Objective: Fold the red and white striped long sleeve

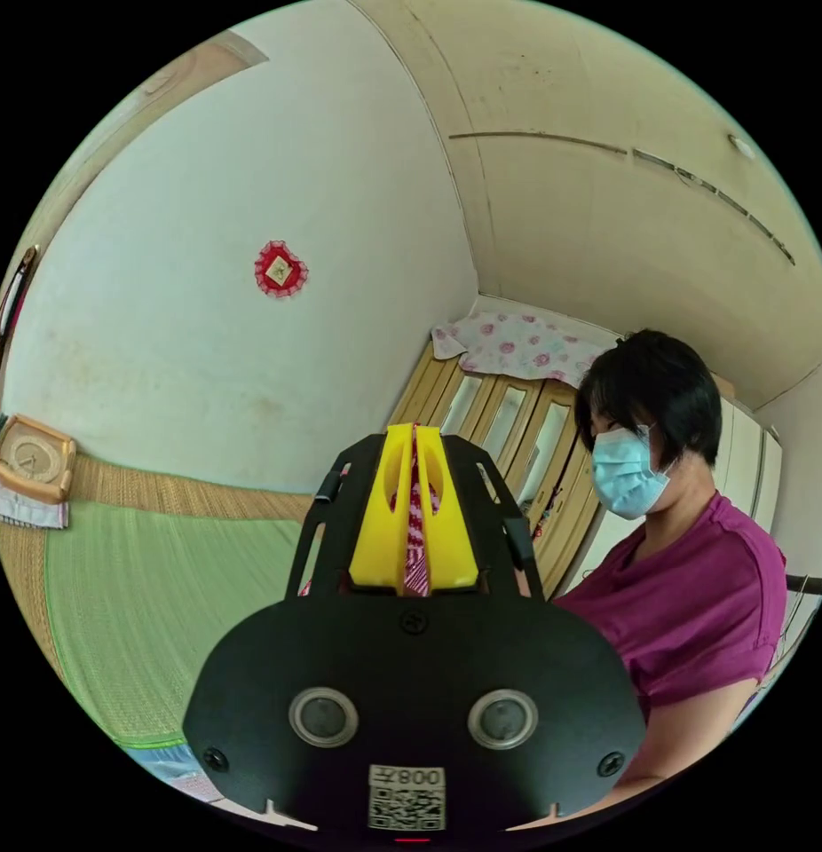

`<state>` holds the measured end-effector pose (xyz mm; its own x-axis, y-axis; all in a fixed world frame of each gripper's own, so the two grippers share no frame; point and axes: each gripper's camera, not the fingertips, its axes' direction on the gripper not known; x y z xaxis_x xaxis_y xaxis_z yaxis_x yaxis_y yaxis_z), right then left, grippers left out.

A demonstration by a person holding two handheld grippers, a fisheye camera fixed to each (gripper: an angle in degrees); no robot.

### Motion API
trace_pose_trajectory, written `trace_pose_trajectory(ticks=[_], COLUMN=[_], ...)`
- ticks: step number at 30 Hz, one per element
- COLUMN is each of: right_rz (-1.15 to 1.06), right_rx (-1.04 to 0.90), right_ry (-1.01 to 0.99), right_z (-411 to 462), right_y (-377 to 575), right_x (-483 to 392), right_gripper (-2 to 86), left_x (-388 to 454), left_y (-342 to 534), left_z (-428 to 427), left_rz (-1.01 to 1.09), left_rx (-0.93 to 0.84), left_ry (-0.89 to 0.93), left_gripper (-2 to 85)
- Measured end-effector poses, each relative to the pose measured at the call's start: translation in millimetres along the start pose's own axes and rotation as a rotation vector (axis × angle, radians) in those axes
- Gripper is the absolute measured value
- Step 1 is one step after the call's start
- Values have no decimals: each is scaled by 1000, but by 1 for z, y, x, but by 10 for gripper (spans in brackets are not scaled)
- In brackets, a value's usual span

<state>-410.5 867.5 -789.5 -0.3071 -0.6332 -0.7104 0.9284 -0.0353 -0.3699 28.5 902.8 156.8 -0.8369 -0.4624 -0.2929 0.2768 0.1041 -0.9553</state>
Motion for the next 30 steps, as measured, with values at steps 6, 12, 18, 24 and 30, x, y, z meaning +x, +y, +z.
trace_pose_trajectory(ticks=[6,12,18,24,30], right_rz=[-158,-153,-4,213,227], right_rx=[65,-43,-390,-760,-900], right_ry=[164,226,221,291,158], right_z=[17,128,353,530,561], right_y=[-66,-137,-195,-134,-6], right_x=[-32,34,190,302,264], right_gripper=[4,5,13,41,54], left_x=[-11,-91,-244,-319,-255], left_y=[4,-5,37,214,396], left_z=[29,106,205,212,149], left_rz=[47,-11,-227,-535,-716], left_rx=[18,-66,-242,-449,-704], left_ry=[16,-95,-336,-443,-547], left_gripper=[2,6,26,71,86])
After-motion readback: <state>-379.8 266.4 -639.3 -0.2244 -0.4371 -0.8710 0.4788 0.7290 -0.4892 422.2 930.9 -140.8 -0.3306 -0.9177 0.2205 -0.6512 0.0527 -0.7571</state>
